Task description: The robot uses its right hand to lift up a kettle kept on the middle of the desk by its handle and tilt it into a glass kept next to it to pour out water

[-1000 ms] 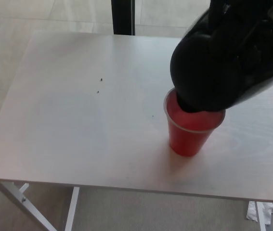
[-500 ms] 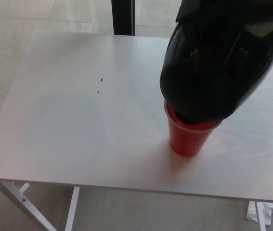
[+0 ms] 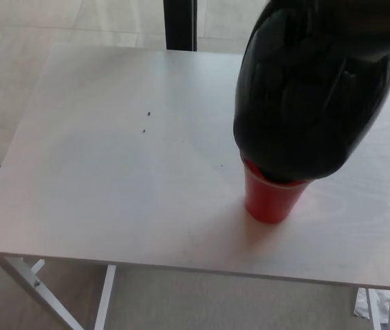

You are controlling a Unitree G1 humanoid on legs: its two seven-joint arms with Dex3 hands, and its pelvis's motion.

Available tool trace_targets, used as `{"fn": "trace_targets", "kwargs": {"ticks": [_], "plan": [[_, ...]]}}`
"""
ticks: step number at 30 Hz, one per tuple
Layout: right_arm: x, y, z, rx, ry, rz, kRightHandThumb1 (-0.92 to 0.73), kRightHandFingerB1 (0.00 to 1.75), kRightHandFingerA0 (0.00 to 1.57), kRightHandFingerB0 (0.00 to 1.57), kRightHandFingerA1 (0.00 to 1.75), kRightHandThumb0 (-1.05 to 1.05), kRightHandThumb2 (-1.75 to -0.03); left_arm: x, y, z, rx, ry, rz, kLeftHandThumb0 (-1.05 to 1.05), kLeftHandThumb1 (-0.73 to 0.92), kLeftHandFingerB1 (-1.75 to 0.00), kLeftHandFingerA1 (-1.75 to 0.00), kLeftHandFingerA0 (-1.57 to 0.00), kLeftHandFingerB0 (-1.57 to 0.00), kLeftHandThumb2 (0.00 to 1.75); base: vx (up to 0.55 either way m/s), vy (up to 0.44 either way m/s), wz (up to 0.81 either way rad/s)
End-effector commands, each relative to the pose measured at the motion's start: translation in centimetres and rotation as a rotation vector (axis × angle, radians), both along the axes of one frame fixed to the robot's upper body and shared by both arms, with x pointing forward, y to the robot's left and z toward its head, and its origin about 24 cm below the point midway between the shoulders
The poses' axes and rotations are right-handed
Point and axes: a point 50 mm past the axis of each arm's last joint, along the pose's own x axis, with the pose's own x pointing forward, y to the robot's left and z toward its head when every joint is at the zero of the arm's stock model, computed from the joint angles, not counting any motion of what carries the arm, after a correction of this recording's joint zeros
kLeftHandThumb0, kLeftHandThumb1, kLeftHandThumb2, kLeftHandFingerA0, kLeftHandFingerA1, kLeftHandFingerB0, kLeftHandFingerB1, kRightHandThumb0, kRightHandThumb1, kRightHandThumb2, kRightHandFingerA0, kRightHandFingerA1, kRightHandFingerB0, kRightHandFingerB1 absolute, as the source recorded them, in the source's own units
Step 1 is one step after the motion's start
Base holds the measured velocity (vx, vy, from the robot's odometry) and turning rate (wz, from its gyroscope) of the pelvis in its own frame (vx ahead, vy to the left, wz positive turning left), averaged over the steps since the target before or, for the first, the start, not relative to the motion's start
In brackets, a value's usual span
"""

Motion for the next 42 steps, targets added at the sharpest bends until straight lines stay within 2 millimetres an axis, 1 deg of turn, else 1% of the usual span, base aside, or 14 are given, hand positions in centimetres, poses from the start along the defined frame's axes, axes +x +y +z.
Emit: {"fn": "trace_targets", "kwargs": {"ticks": [1, 6, 8, 11, 12, 20, 21, 24, 27, 30, 32, 35, 36, 42], "plan": [[1.2, -2.4, -1.2, -0.108, -0.030, -0.198, -0.57, 0.76, 0.90, 0.88, 1.13, -0.32, -0.59, -0.4, 0.5, 0.6, 0.018, -0.008, 0.004, -1.05, 0.49, -1.52, -0.98, -1.17, -0.69, 1.28, 0.00, 0.000, 0.00], [2.1, -4.8, -1.2, -0.096, -0.054, -0.353, -0.58, 0.84, 0.86, 0.87, 0.99, -0.21, -0.73, -0.6, 0.6, 0.5, 0.024, -0.002, 0.003, -1.05, 0.50, -1.52, -0.97, -1.18, -0.68, 1.28, 0.00, 0.000, 0.00], [2.4, -5.5, -1.3, -0.058, -0.083, -0.378, -0.58, 1.22, 0.86, 0.82, 1.48, -0.25, -0.65, -0.6, 0.6, 0.5, 0.012, -0.008, 0.009, -1.05, 0.54, -1.44, -1.03, -1.17, -0.74, 1.19, 0.00, 0.000, 0.00], [2.8, -6.6, -1.4, 0.023, -0.036, -0.444, -0.55, 1.13, 0.86, 0.87, 1.03, -0.16, -0.78, -0.8, 0.5, 0.4, 0.018, -0.006, 0.006, -1.05, 0.68, -1.38, -1.04, -1.12, -0.78, 0.94, 0.00, 0.000, 0.00], [2.9, -6.9, -1.6, 0.063, -0.011, -0.453, -0.55, 1.42, 0.89, 0.78, 1.37, -0.10, -0.81, -0.8, 0.5, 0.3, 0.016, -0.002, 0.011, -1.05, 0.49, -1.50, -0.99, -1.17, -0.72, 1.28, 0.00, 0.000, 0.00], [2.8, -8.1, -2.6, 0.174, 0.030, -0.539, -0.58, 0.88, 0.85, 0.81, 1.62, -0.30, -0.61, -1.2, 0.5, 0.1, 0.010, 0.009, 0.015, -1.05, 0.70, -1.40, -1.04, -1.12, -0.75, 0.94, 0.00, 0.000, 0.00], [2.6, -8.1, -2.7, 0.177, 0.041, -0.549, -0.63, 1.49, 0.84, 0.67, 1.75, -0.18, -0.65, -1.3, 0.5, 0.1, 0.014, 0.013, 0.015, -1.05, 0.52, -1.49, -1.07, -1.12, -0.71, 1.24, 0.00, 0.000, 0.00], [2.3, -8.1, -3.0, 0.190, 0.066, -0.587, -0.65, 1.67, 0.84, 0.58, 1.75, -0.18, -0.66, -1.3, 0.5, 0.1, 0.020, 0.017, 0.014, -1.05, 0.51, -1.52, -0.99, -1.19, -0.70, 1.29, 0.00, 0.000, 0.00], [2.3, -8.2, -3.4, 0.216, 0.108, -0.656, -0.52, 1.27, 1.14, 0.90, 1.40, -0.18, -0.90, -1.3, 0.5, 0.1, 0.028, 0.024, 0.012, -1.05, 0.72, -1.43, -1.04, -1.13, -0.73, 0.96, 0.00, 0.000, 0.00], [2.2, -8.2, -3.7, 0.251, 0.133, -0.694, -0.52, 1.73, 0.79, 0.57, 1.75, -0.05, -0.88, -1.3, 0.5, 0.1, 0.025, 0.022, 0.011, -1.05, 0.71, -1.44, -1.06, -1.11, -0.72, 0.96, 0.00, 0.000, 0.00], [2.0, -8.2, -4.2, 0.345, 0.166, -0.691, -0.45, 1.28, 1.16, 0.95, 1.40, -0.10, -1.01, -1.3, 0.5, 0.2, 0.016, 0.014, 0.017, -1.05, 0.70, -1.41, -1.06, -1.10, -0.74, 0.95, 0.00, 0.000, 0.00], [1.7, -8.2, -4.6, 0.399, 0.213, -0.722, -0.51, 1.71, 0.85, 0.62, 1.75, -0.04, -0.93, -1.3, 0.5, 0.2, 0.021, 0.015, 0.019, -1.05, 0.71, -1.41, -1.06, -1.11, -0.74, 0.95, 0.00, 0.000, 0.00], [1.6, -8.2, -4.8, 0.431, 0.259, -0.735, -0.48, 1.32, 1.19, 0.99, 1.44, -0.07, -1.02, -1.4, 0.6, 0.1, 0.016, 0.017, 0.021, -1.05, 0.56, -1.45, -1.10, -1.10, -0.70, 1.20, 0.00, 0.000, 0.00], [1.1, -8.7, -6.0, 0.518, 0.399, -0.867, -0.51, 1.27, 1.18, 0.99, 1.39, -0.17, -1.03, -1.5, 0.5, -0.1, 0.019, 0.020, 0.015, -1.05, 0.70, -1.41, -1.08, -1.06, -0.72, 0.95, 0.00, 0.000, 0.00]]}}
